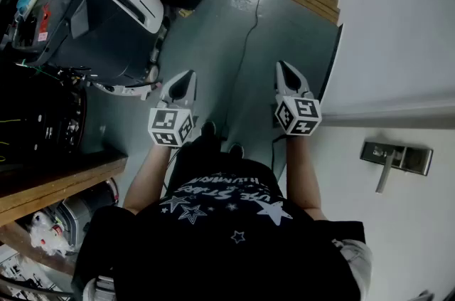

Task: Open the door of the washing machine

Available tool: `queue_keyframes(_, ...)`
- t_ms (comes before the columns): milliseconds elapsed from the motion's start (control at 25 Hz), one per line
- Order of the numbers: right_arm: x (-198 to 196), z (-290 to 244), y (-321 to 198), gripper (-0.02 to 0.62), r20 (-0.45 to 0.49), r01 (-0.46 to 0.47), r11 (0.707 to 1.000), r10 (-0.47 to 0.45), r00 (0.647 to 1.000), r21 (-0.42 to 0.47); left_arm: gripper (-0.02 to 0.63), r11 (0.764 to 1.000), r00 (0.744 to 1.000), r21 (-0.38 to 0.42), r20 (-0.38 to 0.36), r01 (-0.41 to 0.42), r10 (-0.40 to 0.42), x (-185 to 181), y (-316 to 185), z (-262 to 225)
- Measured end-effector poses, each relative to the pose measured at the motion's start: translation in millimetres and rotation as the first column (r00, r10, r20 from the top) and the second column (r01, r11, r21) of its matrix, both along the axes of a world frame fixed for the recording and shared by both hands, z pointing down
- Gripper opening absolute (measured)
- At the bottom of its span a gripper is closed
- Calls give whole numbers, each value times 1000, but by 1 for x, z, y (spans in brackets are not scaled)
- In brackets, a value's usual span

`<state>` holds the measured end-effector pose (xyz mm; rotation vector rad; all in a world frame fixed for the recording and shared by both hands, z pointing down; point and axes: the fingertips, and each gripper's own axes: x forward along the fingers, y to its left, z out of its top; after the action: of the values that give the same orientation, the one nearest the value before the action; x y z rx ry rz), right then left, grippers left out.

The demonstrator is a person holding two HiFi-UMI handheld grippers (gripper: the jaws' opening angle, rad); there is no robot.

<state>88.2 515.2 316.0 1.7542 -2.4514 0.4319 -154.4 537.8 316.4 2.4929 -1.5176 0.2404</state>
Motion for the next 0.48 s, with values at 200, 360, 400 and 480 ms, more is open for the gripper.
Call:
queue_keyframes(200, 2, -14, 17, 3, 2, 10, 1000, -10, 1000, 18, 11, 1000, 1000, -18, -19, -19, 18, 10, 14, -7)
queue_keyframes(360, 9, -23, 29, 3, 4, 14, 999, -14, 1000, 30, 11, 999, 999, -28, -14, -33, 32, 23, 25, -10)
queue_keyframes(400, 12, -23, 32, 3, 5, 13, 999, -13, 1000, 31, 11, 999, 999, -34, -13, -34, 34, 26, 29, -9)
queue_keyframes(480, 19, -20, 37, 3, 10, 6, 1000, -6, 1000, 31, 11, 998, 999, -53, -3, -35, 35, 31, 37, -1)
